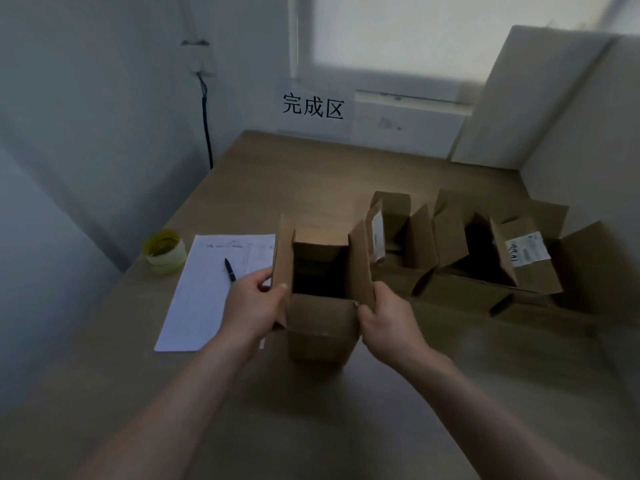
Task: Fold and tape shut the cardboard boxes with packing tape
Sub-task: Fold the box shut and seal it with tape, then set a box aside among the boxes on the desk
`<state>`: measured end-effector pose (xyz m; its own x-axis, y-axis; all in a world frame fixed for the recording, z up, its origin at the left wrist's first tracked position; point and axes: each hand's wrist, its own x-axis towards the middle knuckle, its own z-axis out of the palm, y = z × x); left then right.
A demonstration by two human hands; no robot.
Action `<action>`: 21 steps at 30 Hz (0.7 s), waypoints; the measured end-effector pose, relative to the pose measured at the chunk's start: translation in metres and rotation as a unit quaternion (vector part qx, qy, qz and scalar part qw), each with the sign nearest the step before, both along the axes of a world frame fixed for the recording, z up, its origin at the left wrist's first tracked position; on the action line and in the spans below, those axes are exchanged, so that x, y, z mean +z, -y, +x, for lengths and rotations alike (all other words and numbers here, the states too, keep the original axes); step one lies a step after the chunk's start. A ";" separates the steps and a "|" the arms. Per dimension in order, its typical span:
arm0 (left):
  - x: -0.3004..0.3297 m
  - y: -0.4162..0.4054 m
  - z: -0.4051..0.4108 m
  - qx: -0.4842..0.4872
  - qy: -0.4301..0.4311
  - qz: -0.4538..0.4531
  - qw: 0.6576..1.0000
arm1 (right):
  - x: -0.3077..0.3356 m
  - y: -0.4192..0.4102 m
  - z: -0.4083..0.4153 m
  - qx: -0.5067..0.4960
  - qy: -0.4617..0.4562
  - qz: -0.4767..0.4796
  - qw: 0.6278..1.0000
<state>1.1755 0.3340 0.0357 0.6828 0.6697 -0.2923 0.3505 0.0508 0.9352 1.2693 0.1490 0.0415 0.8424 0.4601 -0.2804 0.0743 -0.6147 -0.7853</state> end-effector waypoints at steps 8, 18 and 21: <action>0.002 -0.025 0.096 -0.036 0.031 0.049 0.998 | -0.001 -0.029 0.069 -0.054 0.043 0.050 0.996; -0.003 -0.018 0.118 -0.118 0.016 0.166 0.979 | -0.005 -0.020 0.074 -0.105 0.113 0.051 0.987; -0.006 -0.010 0.091 -0.105 0.000 0.232 0.967 | -0.001 -0.008 0.051 -0.118 0.123 0.068 0.983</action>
<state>1.2661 0.3442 0.0294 0.8179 0.5754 0.0055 0.3082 -0.4462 0.8402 1.3206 0.1567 0.0407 0.9646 0.2637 -0.0039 0.1411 -0.5287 -0.8370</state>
